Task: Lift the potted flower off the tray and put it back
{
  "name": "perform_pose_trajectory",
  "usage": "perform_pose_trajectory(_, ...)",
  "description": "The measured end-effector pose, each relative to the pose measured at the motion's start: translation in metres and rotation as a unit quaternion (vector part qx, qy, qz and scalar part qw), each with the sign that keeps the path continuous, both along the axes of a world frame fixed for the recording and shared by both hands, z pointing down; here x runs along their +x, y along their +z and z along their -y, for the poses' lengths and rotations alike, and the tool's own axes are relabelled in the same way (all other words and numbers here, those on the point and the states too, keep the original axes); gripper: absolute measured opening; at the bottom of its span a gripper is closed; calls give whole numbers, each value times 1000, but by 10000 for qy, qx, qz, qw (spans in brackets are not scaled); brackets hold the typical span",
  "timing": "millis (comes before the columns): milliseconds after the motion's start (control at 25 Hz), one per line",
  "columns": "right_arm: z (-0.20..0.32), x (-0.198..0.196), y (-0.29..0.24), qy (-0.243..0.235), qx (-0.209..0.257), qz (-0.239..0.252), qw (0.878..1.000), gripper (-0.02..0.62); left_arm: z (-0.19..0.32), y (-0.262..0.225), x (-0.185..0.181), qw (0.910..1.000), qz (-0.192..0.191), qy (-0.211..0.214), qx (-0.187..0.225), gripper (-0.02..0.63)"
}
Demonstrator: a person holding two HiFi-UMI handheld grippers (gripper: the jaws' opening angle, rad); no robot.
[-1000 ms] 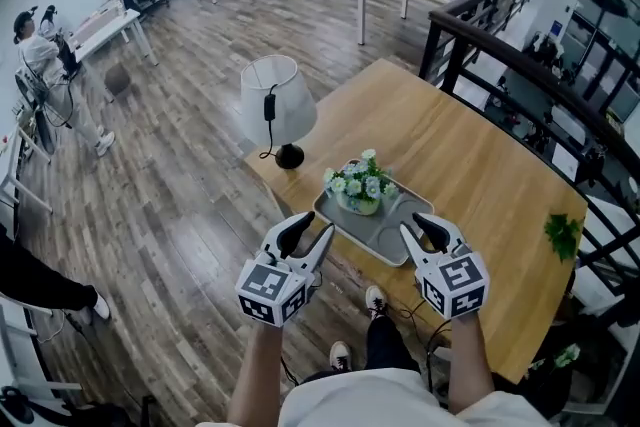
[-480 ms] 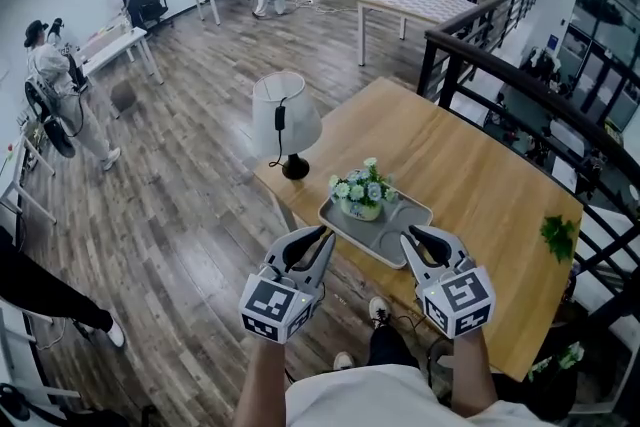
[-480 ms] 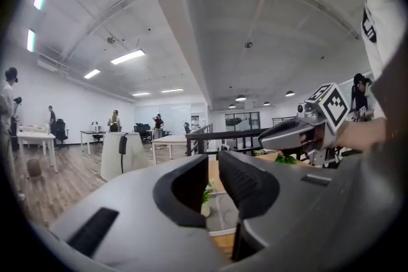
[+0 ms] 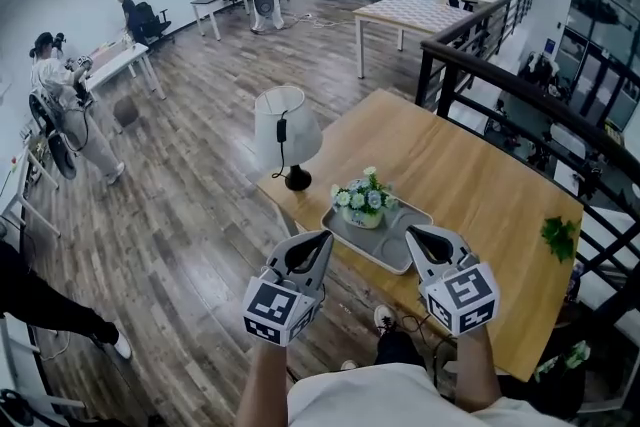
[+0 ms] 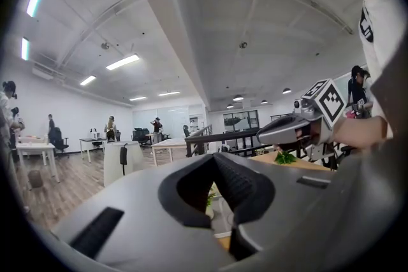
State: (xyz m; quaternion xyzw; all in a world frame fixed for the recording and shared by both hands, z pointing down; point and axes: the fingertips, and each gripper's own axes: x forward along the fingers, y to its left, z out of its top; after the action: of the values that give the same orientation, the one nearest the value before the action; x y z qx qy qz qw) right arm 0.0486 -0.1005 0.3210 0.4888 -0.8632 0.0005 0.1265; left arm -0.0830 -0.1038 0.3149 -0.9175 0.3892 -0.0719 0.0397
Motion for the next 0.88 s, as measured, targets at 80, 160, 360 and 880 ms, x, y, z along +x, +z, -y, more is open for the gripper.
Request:
perform_pose_trajectory(80, -1, -4, -4, -59, 34, -4, 10000, 20, 0, -2, -2, 10000, 5, -12, 4, 12)
perform_pose_trajectory(160, -1, -7, -4, -127, 23, -5, 9999, 20, 0, -3, -2, 10000, 14, -7, 4, 12)
perform_pose_trajectory(360, -2, -10, 5, -222, -59, -58, 9997, 20, -2, 2, 1, 10000, 43, 54, -19, 13)
perform_pose_trajectory(880, -3, -4, 12, -136, -142, -187, 9996, 20, -4, 7, 10, 9997, -73, 215, -110, 12)
